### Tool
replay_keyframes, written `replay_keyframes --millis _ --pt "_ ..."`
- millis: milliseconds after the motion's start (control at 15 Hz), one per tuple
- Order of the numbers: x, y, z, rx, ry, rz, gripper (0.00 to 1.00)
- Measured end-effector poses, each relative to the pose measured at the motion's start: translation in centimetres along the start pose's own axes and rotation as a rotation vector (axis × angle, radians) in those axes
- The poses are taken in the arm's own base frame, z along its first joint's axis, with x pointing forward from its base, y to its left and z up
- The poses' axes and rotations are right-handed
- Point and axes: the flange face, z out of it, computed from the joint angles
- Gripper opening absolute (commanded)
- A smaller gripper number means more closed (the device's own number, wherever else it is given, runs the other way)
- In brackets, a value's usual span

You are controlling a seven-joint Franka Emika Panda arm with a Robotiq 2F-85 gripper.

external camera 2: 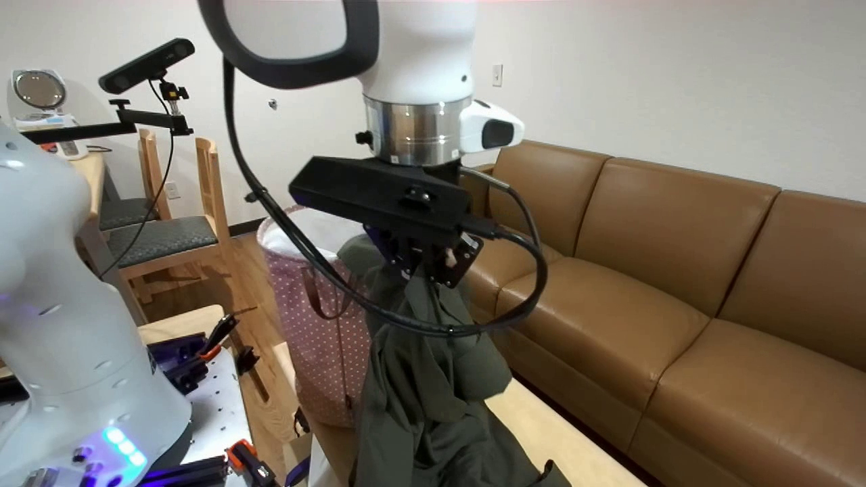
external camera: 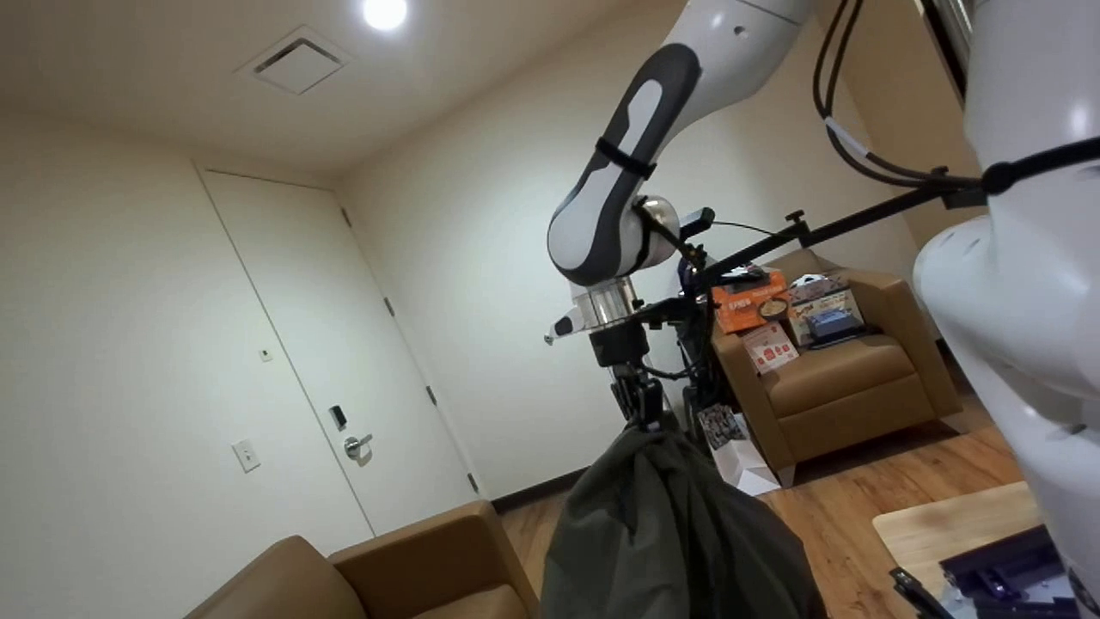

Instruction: Remove three things from the carrier bag and put them on the table

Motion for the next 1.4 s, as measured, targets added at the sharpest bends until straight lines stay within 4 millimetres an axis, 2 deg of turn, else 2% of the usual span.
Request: replay_keyframes --millis 67,133,267,533,733,1067,1200,1333,1400 --pt "0.9 0.4 0.6 0.013 -0.010 0.006 0.09" --pt "2.2 0.4 1.5 0.024 -0.032 -0.010 0.06" --pt "4.5 -0.3 3.0 0.040 -0.075 -0.051 0.06" --pt "5.9 -1.5 4.8 0.062 -0.118 -0.091 0.06" --pt "5.4 -0.6 6.8 0.124 -0.121 -0.022 0.06" --pt "1.3 4.2 12.2 0.332 -0.124 0.131 0.05" --pt "1.6 5.3 13.6 0.359 -0.144 0.145 0.05" --pt "2.9 5.6 14.4 0.360 -0.159 0.132 0.05" --pt "3.7 5.4 14.6 0.362 -0.164 0.116 0.09"
